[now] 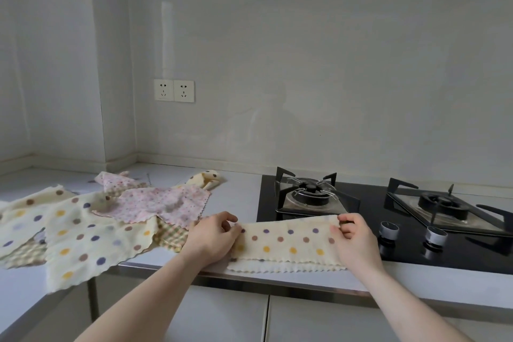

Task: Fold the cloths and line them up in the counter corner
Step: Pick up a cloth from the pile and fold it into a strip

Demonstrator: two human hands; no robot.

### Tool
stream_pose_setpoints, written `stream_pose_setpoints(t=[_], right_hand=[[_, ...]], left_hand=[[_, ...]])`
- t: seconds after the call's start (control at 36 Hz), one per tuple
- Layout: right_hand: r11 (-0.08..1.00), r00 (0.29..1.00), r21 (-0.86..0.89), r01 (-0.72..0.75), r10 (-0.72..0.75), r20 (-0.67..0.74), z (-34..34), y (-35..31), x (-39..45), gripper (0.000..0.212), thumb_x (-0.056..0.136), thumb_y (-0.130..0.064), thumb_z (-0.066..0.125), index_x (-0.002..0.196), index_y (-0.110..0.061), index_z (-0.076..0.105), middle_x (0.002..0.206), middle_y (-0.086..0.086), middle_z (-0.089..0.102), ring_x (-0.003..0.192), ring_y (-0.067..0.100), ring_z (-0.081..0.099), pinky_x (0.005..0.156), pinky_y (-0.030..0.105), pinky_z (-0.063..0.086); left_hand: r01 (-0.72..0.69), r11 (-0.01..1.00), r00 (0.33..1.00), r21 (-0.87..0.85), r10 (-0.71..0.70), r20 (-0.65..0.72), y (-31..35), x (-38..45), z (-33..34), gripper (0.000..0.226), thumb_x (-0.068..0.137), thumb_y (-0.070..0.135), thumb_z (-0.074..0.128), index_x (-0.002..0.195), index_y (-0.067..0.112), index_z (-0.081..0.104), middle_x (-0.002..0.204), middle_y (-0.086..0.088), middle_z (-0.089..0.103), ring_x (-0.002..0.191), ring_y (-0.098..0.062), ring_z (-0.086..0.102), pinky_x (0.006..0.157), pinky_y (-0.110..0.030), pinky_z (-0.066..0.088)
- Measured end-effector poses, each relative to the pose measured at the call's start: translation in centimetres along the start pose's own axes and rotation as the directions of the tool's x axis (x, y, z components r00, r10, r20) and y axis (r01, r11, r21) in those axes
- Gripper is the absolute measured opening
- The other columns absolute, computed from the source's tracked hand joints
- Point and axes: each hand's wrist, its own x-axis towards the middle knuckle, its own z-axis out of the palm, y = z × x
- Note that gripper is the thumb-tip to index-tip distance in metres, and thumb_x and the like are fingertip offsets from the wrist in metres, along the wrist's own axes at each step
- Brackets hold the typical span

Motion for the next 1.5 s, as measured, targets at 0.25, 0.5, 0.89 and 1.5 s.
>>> stream_pose_setpoints(t=[0.25,0.5,0.89,1.5], right_hand=[[0.985,0.973,-0.160,-0.065,0.099,0.210,-0.2,-1.7,0.4,0.042,0.087,-0.026,0.075,0.123,-0.027,0.054,0.114,-0.001,0.060,0.101,0.017,0.063,0.068,0.026,0.053],[0.983,0.943,-0.060,-0.173,0.183,0.278,-1.5,-7.3,2.0,0.054,0.078,-0.019,0.080,0.124,-0.023,0.053,0.111,0.001,0.062,0.095,0.021,0.068,0.069,0.031,0.055],[0.986,0.817,-0.019,-0.167,0.150,0.557,5.9,-13.8,-2.0,0.044,0.085,-0.006,0.069,0.124,-0.017,0.055,0.115,0.009,0.060,0.080,0.025,0.075,0.058,0.030,0.061],[0.967,0.961,-0.212,0.140,-0.082,0.263,6.7,-5.2,-2.4,0.038,0.095,-0.058,0.051,0.127,-0.038,0.053,0.100,-0.024,0.066,0.097,0.006,0.061,0.087,0.033,0.050]], left_hand=[[-0.017,0.990,0.999,0.137,0.011,0.046,0.2,0.1,-0.1,0.041,0.085,0.067,0.055,0.116,0.042,0.061,0.104,0.015,0.059,0.107,-0.013,0.053,0.109,-0.041,0.031],[-0.012,0.997,1.000,0.075,0.010,0.029,-0.1,0.2,-0.1,0.035,0.083,0.063,0.055,0.108,0.040,0.064,0.101,0.017,0.063,0.100,-0.011,0.057,0.106,-0.040,0.035],[0.042,0.989,0.998,-0.145,-0.035,0.052,-0.1,-0.2,-0.8,0.023,0.091,0.036,0.045,0.100,0.039,0.066,0.109,0.014,0.070,0.105,-0.013,0.059,0.105,-0.037,0.041],[-0.057,0.972,0.997,-0.229,0.067,0.036,-0.4,0.4,-0.3,0.019,0.089,0.041,0.062,0.107,0.040,0.068,0.098,0.022,0.068,0.088,-0.001,0.065,0.081,-0.027,0.057]])
